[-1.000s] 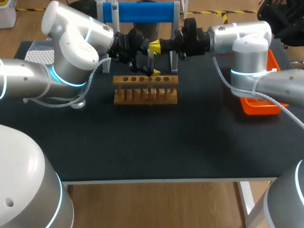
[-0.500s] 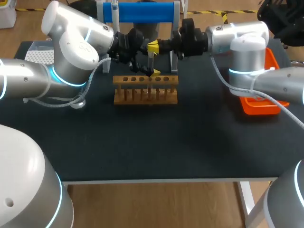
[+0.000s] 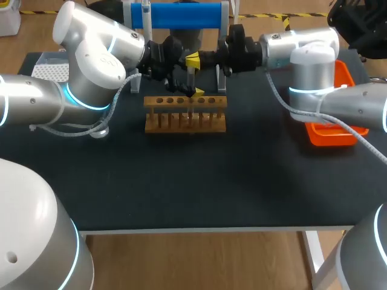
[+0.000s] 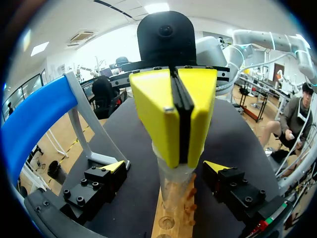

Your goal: Invert the test tube, pick up the pipette, mount the tip to pipette, aspirate from beaker and dispense into the tube, eject the tip, return the pipette, and cap with the stopper.

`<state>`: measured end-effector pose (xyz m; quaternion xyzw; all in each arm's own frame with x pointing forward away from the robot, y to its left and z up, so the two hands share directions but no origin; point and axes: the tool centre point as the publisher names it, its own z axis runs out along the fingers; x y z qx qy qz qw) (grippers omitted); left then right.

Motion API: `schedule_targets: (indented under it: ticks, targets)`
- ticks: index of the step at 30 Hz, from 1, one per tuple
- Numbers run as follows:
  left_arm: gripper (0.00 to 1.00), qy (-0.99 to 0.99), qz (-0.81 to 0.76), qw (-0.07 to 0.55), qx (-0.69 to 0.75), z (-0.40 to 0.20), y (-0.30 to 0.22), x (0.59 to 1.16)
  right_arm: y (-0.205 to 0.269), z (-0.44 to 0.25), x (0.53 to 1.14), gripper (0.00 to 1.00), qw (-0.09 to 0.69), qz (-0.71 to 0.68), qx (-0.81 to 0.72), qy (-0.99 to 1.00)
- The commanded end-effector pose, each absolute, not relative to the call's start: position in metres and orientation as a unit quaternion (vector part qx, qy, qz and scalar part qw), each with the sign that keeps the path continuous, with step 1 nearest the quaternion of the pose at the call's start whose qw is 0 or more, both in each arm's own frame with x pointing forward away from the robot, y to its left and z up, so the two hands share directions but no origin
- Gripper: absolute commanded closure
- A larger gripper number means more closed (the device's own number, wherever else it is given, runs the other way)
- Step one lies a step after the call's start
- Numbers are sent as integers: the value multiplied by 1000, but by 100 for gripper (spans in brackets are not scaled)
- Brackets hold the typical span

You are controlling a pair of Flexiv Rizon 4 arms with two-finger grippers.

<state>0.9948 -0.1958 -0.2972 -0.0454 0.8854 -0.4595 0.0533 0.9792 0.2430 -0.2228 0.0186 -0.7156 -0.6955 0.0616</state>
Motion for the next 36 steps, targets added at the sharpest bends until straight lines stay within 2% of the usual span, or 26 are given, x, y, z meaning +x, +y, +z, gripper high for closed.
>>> schedule_targets:
  ticks: [1,15,27,28,29,30,31,36]
  targets:
    - [0,886,-458,51,-45,-297,-195,996,243,-228,981,100,66,-695,16,-716]
    - [0,886,-458,51,-45,-297,-195,996,239,-221,982,100,57,-698,14,-714]
    - [0,886,-458,51,-45,-297,-195,996,211,-189,979,100,25,-708,18,-706]
    - [0,886,-458,51,-45,-297,-195,996,207,-188,979,92,20,-704,20,-709]
    - [0,886,-458,51,-45,-297,-195,996,203,-187,978,69,15,-702,20,-712]
    - [0,886,-458,51,-45,-297,-195,996,199,-186,978,52,11,-700,18,-714]
    - [0,886,-458,51,-45,-297,-195,996,194,-186,978,0,5,-697,18,-717]
    - [0,886,-458,51,-45,-297,-195,996,171,-188,979,0,-16,-684,9,-729]
